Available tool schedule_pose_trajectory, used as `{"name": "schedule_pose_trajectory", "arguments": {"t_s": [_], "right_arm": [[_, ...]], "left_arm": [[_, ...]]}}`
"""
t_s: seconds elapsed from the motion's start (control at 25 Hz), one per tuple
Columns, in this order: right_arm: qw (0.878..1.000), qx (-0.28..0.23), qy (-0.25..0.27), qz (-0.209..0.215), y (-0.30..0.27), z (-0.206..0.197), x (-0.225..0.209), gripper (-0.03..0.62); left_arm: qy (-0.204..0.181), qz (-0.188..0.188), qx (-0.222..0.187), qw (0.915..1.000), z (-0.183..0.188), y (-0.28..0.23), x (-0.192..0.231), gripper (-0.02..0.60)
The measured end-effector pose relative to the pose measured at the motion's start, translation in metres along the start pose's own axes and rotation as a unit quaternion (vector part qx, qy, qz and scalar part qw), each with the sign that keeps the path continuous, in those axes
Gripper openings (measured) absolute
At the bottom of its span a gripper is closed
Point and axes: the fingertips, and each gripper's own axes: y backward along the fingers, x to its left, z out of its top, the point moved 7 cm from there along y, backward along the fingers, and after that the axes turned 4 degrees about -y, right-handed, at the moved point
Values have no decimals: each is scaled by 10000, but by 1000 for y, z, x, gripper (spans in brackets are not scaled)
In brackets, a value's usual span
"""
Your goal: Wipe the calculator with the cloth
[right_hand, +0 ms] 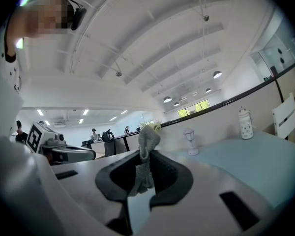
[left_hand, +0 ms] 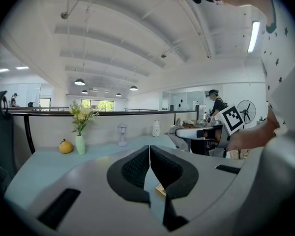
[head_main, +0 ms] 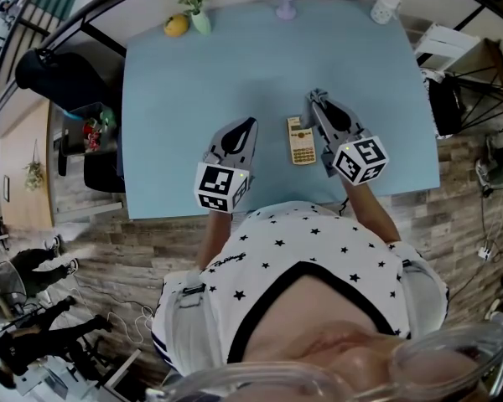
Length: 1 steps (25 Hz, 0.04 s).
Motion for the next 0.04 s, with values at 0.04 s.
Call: {"name": "schedule_pose_trajectory", "arguments": {"t_s": [0.04], "right_arm": [[10000,1,-8,0,0,0,0,48]], "left_arm": [[2,2,4,10000,0,0,0,31]]}}
